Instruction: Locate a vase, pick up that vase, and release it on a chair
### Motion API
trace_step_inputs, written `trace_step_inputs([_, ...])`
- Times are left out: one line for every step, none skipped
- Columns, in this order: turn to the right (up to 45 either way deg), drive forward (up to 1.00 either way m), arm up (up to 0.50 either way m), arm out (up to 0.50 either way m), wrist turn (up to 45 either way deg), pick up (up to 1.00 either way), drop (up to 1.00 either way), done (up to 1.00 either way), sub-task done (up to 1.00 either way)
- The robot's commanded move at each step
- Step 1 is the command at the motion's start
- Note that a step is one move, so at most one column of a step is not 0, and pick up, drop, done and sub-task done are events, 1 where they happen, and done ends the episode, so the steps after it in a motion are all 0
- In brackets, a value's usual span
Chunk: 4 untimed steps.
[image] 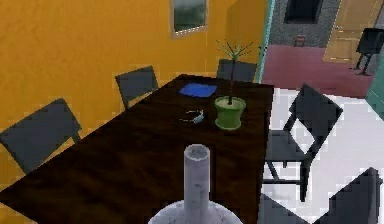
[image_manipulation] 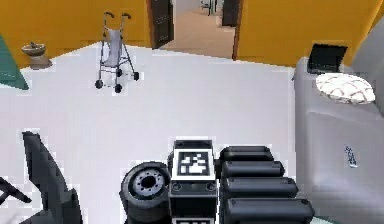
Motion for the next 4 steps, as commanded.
trace_step_inputs([-45.0,0.0,0.0,0.0,0.0,0.0,0.0,0.0,0.0])
trace_step_inputs([-45.0,0.0,0.0,0.0,0.0,0.0,0.0,0.0,0.0])
trace_step_inputs([-12.0,0.0,0.0,0.0,0.0,0.0,0.0,0.0,0.0])
trace_step_inputs([0.0,0.0,0.0,0.2,0.0,0.0,0.0,0.0,0.0])
